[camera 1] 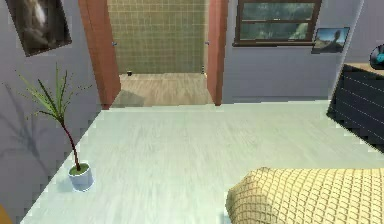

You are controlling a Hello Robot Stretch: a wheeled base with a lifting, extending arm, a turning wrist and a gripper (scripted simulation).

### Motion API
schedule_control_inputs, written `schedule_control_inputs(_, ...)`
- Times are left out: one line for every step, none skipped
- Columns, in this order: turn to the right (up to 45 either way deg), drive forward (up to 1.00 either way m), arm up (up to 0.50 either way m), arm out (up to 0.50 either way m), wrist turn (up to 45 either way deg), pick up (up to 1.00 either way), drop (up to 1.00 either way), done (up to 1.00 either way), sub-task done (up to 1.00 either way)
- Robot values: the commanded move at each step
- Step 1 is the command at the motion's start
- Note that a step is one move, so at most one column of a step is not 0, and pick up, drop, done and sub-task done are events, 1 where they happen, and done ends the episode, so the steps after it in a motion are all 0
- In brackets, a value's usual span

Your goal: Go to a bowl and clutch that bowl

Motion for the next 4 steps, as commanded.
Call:
schedule_control_inputs(0.0,1.0,0.0,0.0,0.0,0.0,0.0,0.0,0.0)
schedule_control_inputs(0.0,0.2,0.0,0.0,0.0,0.0,0.0,0.0,0.0)
schedule_control_inputs(45.0,0.0,0.0,0.0,0.0,0.0,0.0,0.0,0.0)
schedule_control_inputs(9.0,0.0,0.0,0.0,0.0,0.0,0.0,0.0,0.0)
